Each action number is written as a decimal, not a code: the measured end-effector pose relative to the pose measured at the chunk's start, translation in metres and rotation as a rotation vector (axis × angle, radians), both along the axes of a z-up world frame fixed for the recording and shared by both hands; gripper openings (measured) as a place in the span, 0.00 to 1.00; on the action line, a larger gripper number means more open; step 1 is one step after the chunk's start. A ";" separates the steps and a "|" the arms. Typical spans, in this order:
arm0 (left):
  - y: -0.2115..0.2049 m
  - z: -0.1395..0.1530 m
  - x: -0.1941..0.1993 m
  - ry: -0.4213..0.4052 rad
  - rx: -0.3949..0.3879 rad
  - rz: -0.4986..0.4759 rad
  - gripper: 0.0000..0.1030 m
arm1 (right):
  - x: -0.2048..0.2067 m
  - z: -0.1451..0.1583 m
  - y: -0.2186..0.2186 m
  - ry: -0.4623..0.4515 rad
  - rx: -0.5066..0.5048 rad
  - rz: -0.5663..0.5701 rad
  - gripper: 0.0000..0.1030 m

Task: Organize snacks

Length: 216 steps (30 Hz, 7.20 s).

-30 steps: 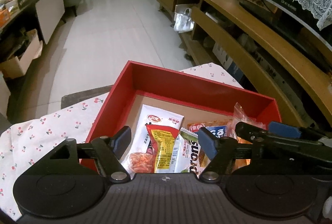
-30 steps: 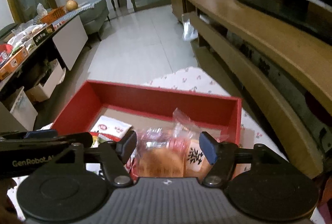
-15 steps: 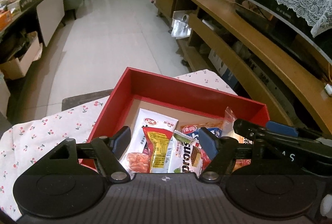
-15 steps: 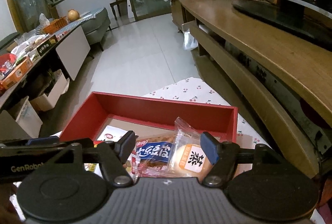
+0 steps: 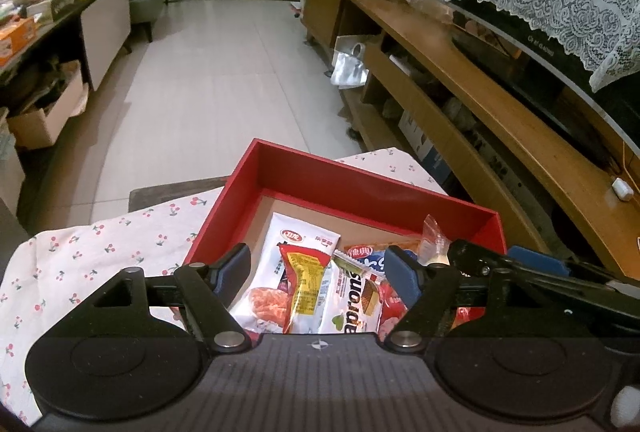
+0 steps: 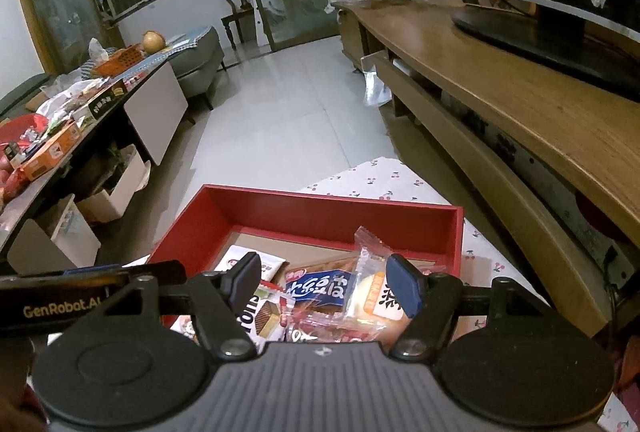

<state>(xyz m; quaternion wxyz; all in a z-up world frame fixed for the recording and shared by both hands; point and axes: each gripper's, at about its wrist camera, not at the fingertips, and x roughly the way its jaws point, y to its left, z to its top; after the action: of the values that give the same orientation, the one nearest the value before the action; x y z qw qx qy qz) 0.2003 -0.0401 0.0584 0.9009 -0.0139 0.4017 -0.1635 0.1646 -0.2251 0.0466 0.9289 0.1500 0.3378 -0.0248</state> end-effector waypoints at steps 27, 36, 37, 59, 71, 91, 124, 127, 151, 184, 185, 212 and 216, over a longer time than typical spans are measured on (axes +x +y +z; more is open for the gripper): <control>0.039 0.003 -0.066 0.022 -0.002 -0.006 0.76 | -0.060 0.000 0.037 0.053 0.019 0.080 0.73; 0.059 -0.006 -0.082 0.052 0.037 -0.002 0.72 | -0.072 -0.016 0.061 0.123 0.024 0.143 0.73; 0.062 -0.007 -0.081 0.058 0.037 0.002 0.72 | -0.072 -0.018 0.065 0.129 0.019 0.155 0.73; 0.111 -0.071 -0.032 0.246 0.161 -0.158 0.81 | -0.055 -0.050 0.085 0.306 0.131 0.254 0.73; 0.119 -0.093 -0.017 0.303 0.139 -0.238 0.81 | -0.047 -0.064 0.089 0.366 0.150 0.239 0.73; 0.099 -0.077 -0.054 0.343 0.167 -0.180 0.51 | -0.027 -0.085 0.074 0.424 0.335 0.078 0.74; 0.093 -0.085 -0.052 0.414 0.110 -0.087 0.79 | -0.067 -0.085 0.070 0.406 0.065 0.231 0.36; 0.090 -0.088 -0.047 0.410 0.116 -0.061 0.78 | -0.061 -0.081 0.065 0.409 0.105 0.196 0.46; 0.088 -0.086 -0.056 0.395 0.150 -0.067 0.58 | -0.055 -0.084 0.089 0.341 -0.041 0.212 0.38; 0.088 -0.088 -0.060 0.404 0.140 -0.040 0.64 | -0.062 -0.081 0.064 0.356 0.014 0.137 0.45; 0.087 -0.088 -0.060 0.403 0.138 -0.038 0.65 | -0.062 -0.084 0.061 0.367 0.046 0.137 0.45; 0.084 -0.087 -0.062 0.398 0.154 -0.040 0.61 | -0.097 -0.079 0.061 0.373 -0.003 0.247 0.34; 0.084 -0.088 -0.062 0.400 0.153 -0.046 0.63 | -0.095 -0.073 0.060 0.362 0.046 0.229 0.81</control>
<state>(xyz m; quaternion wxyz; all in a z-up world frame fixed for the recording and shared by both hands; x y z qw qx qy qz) 0.1380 0.0435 -0.0295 0.7977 0.0313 0.5840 -0.1470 0.0696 -0.1647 -0.0259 0.8462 0.1249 0.5143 0.0622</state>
